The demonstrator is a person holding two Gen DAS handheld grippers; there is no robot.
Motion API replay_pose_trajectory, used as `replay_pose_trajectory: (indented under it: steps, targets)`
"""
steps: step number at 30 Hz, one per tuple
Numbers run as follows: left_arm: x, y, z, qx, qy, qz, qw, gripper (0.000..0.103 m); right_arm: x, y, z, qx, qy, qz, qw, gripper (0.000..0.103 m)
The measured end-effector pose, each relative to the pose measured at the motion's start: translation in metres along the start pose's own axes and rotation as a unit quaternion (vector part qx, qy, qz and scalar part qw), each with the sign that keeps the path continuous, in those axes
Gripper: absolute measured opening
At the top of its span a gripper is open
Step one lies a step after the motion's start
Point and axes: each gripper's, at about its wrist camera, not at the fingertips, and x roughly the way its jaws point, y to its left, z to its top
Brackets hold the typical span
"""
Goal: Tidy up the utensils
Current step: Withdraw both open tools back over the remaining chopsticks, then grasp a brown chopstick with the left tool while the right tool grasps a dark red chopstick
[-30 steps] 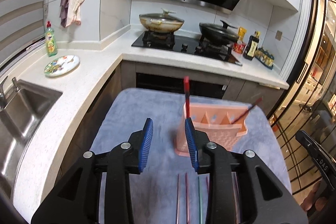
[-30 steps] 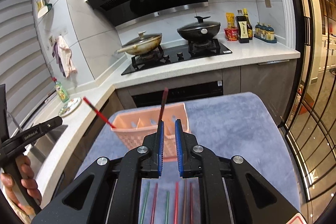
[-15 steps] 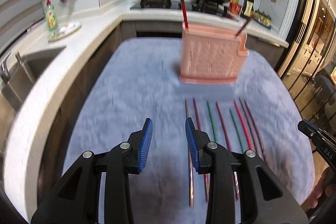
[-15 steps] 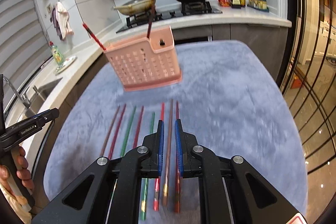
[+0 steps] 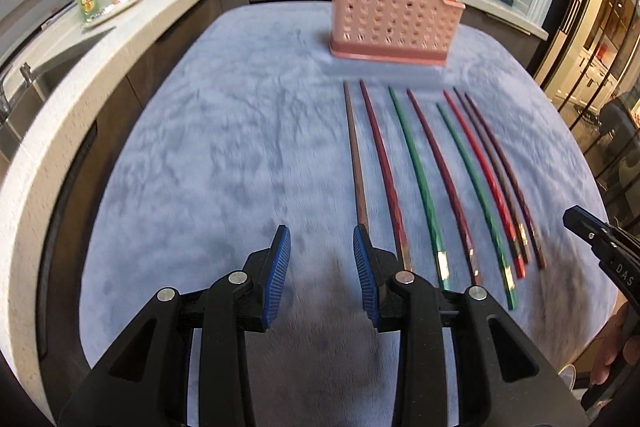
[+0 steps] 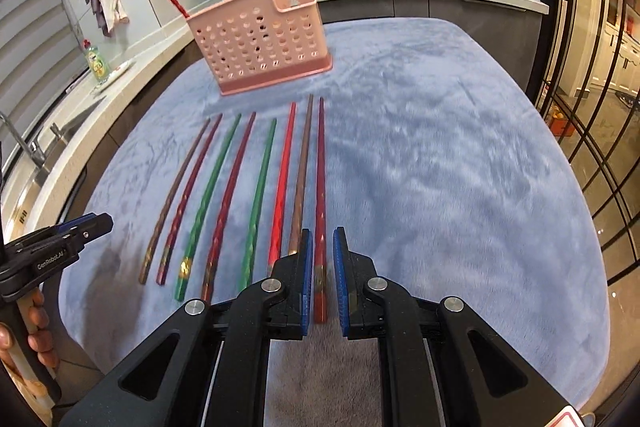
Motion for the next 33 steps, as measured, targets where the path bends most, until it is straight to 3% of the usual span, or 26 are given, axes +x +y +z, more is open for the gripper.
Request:
replay_pose_trajectory:
  steps: [11, 17, 33]
  targets:
    - [0.011, -0.007, -0.018, 0.007, 0.023, -0.008, 0.9997, 0.036, 0.010, 0.004, -0.016, -0.004, 0.019, -0.001, 1.000, 0.012]
    - [0.014, -0.012, -0.020, 0.010, 0.027, -0.011, 0.9995, 0.043, 0.014, 0.004, -0.018, -0.004, 0.024, -0.003, 1.000, 0.012]
    - [0.025, -0.016, -0.025, 0.004, 0.040, -0.020, 0.9990, 0.044, 0.029, 0.003, -0.025, -0.007, 0.039, -0.006, 0.999, 0.012]
